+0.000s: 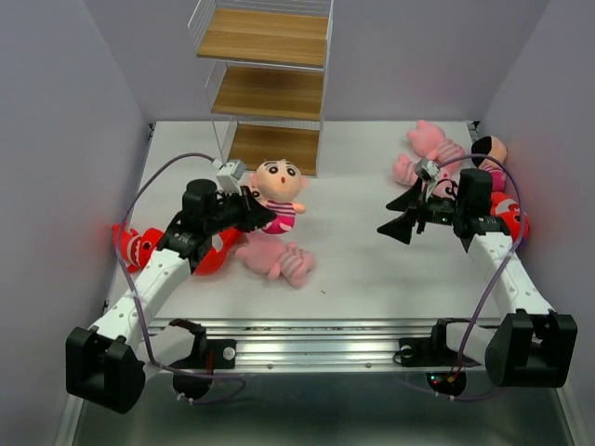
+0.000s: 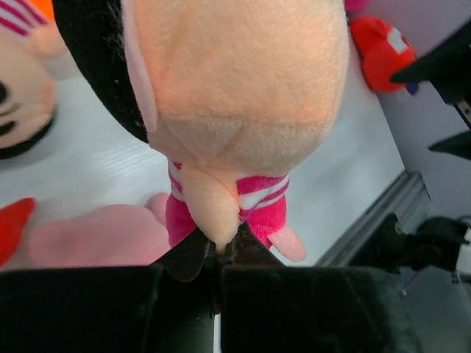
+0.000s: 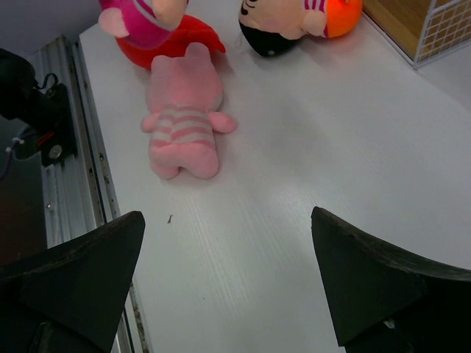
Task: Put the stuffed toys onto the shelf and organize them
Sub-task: Pass the stuffed toy from the left arm to the right
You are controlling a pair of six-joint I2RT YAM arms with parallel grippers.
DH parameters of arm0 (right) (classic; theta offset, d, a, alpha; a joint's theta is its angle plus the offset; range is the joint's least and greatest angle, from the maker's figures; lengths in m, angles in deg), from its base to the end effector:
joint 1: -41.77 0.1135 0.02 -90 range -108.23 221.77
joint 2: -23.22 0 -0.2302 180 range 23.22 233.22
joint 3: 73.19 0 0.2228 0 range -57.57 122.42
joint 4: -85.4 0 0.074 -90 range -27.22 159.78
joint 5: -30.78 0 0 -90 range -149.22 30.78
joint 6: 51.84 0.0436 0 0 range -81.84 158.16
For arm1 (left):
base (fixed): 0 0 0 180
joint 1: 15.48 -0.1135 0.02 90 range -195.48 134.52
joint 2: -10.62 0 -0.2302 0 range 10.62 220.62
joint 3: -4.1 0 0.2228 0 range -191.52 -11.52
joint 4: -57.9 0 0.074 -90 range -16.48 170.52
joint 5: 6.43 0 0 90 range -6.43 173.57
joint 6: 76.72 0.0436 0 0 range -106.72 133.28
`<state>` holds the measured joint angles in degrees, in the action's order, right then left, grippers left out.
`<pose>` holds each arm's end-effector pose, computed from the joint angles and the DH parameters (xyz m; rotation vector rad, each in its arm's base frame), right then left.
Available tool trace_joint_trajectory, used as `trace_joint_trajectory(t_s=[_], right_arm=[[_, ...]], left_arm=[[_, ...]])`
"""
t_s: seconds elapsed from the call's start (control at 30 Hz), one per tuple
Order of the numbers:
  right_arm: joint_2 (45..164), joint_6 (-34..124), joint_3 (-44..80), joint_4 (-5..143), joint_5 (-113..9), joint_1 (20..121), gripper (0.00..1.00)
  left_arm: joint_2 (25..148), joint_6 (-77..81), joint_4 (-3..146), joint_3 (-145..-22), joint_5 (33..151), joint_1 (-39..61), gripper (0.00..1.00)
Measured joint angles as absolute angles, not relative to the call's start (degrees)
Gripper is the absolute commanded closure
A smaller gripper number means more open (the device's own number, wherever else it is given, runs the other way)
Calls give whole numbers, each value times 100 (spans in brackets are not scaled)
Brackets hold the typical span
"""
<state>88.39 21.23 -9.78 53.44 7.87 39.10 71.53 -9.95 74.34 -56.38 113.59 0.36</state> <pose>0.2233 0.0298 0.2651 -0.8571 1.7076 1.0126 0.2228 -0.0859 0.2806 0.2545 1.9192 -0.9508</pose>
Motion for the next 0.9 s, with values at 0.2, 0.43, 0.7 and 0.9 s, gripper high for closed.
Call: trace_joint_trajectory(t_s=[0.2, 0.43, 0.7, 0.9], right_arm=[[8841, 2254, -978, 5344, 1305, 3910, 0], [8963, 2648, -978, 5410, 1521, 3910, 0], [8950, 3354, -1241, 6052, 1560, 3923, 0], [8968, 3476, -1243, 6144, 1504, 3962, 0]], left_arm=[[6936, -1298, 7060, -5382, 11317, 1385, 100], [7509, -1583, 6632, -5411, 10797, 2639, 100], [8503, -1729, 6505, -5994, 10331, 3437, 100], [8796, -1775, 6288, -6309, 10207, 3739, 100]])
